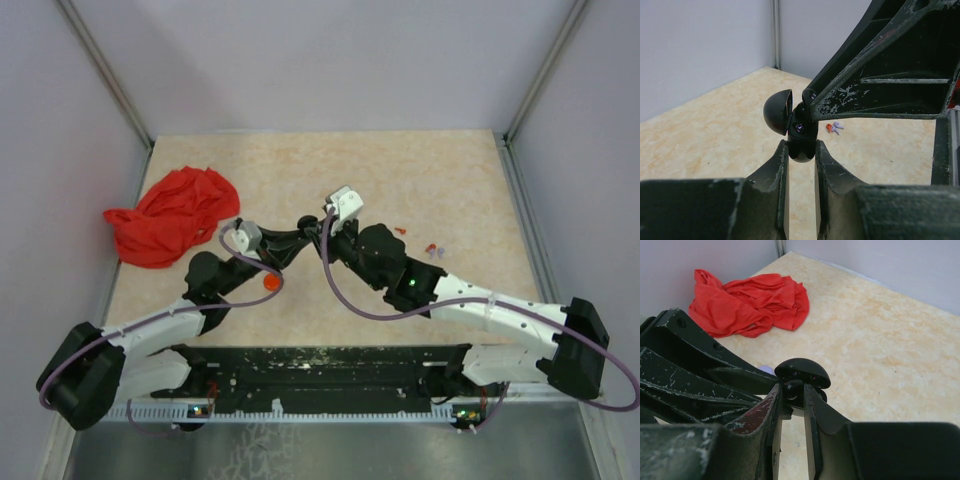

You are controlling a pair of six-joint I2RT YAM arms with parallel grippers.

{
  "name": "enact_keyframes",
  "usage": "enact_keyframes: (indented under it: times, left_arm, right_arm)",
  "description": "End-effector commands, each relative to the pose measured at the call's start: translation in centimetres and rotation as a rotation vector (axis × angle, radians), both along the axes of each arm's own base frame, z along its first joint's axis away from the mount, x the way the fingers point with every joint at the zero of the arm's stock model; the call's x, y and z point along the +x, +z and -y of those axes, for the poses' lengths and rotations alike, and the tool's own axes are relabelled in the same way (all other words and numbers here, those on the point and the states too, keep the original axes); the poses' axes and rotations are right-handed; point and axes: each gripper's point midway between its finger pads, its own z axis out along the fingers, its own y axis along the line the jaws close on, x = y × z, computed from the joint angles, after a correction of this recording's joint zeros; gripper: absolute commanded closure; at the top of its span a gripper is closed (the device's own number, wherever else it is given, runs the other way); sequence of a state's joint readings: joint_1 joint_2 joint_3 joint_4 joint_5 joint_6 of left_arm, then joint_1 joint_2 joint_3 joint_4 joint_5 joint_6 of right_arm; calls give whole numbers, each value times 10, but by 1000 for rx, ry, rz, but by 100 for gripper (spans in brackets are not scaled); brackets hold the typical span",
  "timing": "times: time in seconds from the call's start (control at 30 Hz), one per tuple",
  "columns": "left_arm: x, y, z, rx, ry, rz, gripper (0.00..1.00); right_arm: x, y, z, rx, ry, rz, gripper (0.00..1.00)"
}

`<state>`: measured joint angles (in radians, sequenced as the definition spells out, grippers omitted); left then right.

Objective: Insert the wireless bluetooth earbuds into the charging case
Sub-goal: Place the earbud in the charging case.

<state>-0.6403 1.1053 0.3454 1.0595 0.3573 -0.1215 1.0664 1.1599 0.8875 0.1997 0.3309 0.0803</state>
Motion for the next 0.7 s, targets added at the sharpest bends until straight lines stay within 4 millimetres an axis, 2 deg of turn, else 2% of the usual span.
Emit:
enact_keyframes:
  times: [0.0,0.43,0.67]
  left_arm:
    - [2,25,-2,-48,24,81,100]
    - [3,35,-3,-137,36,31,100]
    - [5,32,-4,-129,56,39,100]
  right_arm:
    - [-7,19,-10,45,33,-21,78]
    - [-5,12,-9,82,-4,-63,77]
    - [-2,6,-9,84,-47,-114,76]
